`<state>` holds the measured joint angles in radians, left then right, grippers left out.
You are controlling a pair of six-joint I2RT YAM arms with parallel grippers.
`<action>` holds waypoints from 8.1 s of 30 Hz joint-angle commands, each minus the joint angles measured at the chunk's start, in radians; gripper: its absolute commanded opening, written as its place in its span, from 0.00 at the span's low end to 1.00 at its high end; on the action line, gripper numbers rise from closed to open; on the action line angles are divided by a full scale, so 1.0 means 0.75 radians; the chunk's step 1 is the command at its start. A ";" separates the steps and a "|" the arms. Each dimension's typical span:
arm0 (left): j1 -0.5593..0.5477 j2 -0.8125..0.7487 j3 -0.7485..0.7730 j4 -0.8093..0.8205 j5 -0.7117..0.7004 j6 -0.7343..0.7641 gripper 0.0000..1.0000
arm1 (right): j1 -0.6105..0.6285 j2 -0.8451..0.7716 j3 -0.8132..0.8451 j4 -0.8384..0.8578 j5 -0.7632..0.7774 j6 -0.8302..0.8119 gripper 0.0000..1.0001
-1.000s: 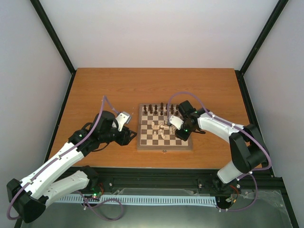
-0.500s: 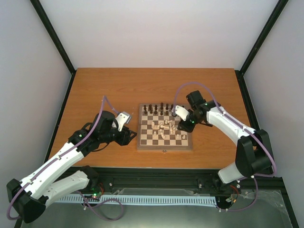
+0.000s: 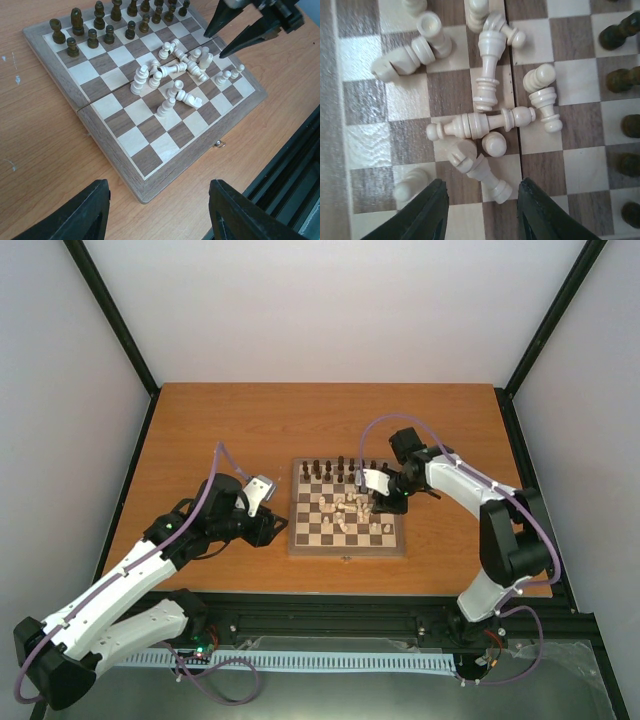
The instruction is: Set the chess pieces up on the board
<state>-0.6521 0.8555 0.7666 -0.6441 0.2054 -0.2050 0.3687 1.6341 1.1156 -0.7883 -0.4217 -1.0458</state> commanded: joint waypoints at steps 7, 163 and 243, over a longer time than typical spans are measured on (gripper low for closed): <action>-0.010 0.015 0.006 0.011 -0.014 0.024 0.57 | -0.005 0.182 0.023 0.046 0.043 -0.154 0.37; -0.012 -0.057 -0.004 0.024 0.064 0.020 0.57 | 0.261 -0.367 -0.408 0.035 0.473 0.671 0.25; -0.014 0.070 0.018 -0.014 -0.018 0.014 0.64 | 0.255 0.009 -0.057 0.153 0.344 0.765 0.12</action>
<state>-0.6529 0.9142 0.7597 -0.6518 0.1818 -0.2070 0.5529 1.6653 1.0725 -0.6933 -0.1688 -0.4725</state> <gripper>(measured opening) 0.641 0.157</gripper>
